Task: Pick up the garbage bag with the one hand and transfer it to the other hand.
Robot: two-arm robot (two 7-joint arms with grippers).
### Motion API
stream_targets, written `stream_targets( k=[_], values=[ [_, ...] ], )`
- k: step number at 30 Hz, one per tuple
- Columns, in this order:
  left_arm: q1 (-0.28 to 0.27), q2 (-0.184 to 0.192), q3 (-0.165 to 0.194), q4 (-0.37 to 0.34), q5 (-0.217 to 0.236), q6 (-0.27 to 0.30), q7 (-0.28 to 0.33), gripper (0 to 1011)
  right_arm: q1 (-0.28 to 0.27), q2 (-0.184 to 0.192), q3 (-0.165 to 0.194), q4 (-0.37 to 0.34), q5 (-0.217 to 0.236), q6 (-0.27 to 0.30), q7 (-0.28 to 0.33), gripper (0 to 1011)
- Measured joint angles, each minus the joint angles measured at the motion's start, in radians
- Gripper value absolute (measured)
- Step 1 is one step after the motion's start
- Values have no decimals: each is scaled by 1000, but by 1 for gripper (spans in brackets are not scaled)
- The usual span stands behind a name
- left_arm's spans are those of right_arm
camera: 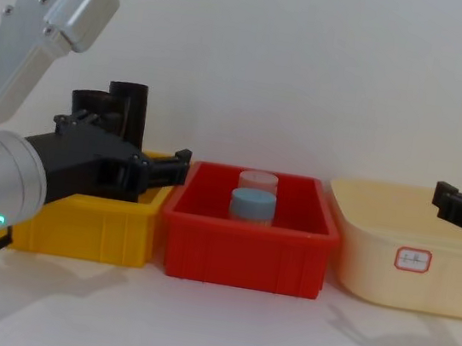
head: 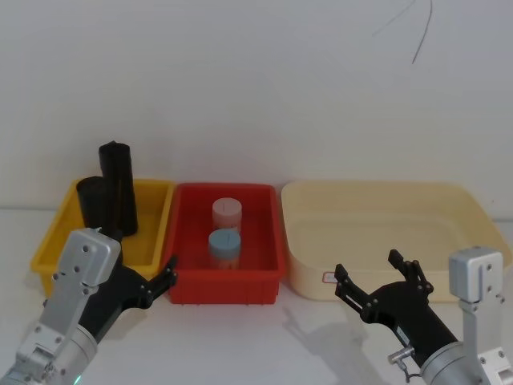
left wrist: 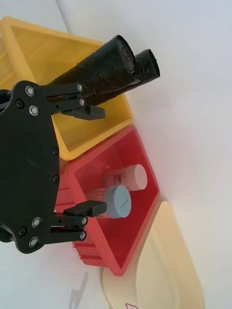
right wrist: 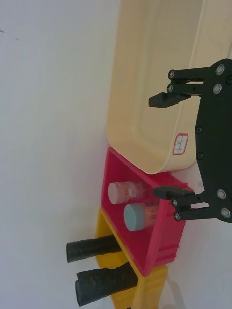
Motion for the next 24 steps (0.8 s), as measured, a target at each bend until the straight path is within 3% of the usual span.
stream_targets(
  k=[24],
  values=[
    [0, 0, 0, 0, 1, 0, 0, 1000, 0, 0, 0, 0, 0, 0, 0, 1001]
  ],
)
